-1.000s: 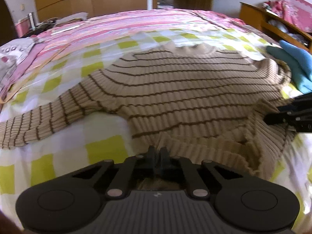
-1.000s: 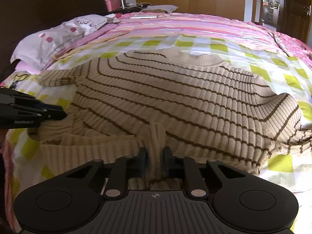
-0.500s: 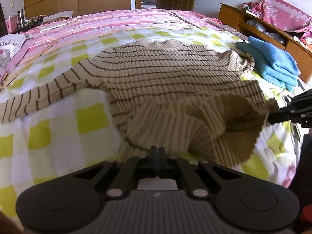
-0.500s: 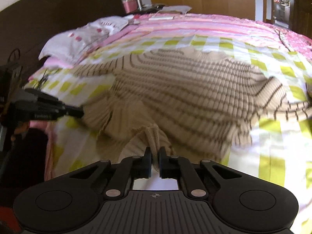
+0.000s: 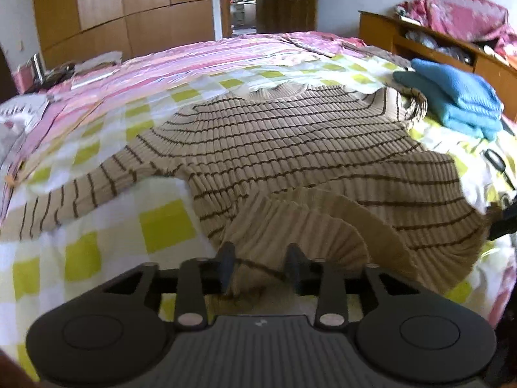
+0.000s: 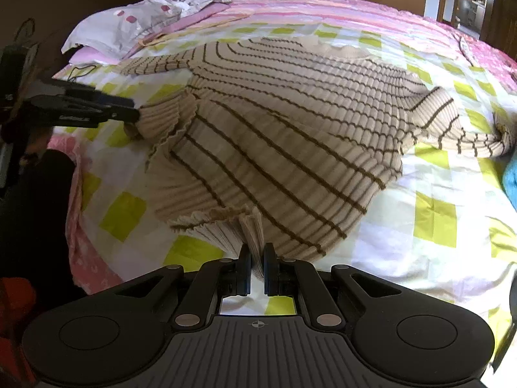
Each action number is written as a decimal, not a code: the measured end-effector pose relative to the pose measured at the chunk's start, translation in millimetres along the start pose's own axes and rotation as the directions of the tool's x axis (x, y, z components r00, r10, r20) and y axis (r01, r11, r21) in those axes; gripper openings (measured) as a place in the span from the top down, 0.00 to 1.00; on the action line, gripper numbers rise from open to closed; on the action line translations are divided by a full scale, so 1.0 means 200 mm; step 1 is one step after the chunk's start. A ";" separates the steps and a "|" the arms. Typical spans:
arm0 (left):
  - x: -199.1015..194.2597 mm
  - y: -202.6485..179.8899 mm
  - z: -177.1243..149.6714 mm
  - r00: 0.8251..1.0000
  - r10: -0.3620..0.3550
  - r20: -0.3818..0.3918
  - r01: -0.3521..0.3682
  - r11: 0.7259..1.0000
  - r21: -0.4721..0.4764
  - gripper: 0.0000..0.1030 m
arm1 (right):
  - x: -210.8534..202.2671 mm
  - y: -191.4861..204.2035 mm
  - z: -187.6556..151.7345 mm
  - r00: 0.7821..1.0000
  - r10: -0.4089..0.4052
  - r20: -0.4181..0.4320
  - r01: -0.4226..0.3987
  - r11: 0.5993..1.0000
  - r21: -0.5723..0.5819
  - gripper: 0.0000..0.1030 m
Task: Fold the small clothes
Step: 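Grasp the sweater hem with the left tool while the right tool grasps the hem too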
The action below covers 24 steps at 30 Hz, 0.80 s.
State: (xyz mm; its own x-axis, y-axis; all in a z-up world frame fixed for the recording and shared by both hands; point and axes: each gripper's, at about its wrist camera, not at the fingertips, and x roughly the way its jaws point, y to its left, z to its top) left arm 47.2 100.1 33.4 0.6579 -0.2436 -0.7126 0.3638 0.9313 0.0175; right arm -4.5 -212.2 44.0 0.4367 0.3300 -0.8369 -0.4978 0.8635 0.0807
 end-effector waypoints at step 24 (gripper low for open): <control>-0.06 -0.01 -0.04 0.972 -0.214 -0.097 0.218 0.975 0.035 0.93 | -0.06 0.02 -0.01 0.999 0.029 -0.037 -0.029 1.000 0.012 0.94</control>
State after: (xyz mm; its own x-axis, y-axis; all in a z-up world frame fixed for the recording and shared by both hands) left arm 33.0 102.4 36.8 0.4977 -0.4101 -0.7642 0.5216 0.8455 -0.1140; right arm -12.4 -213.4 52.7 0.3940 0.3407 -0.8536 -0.5014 0.8581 0.1110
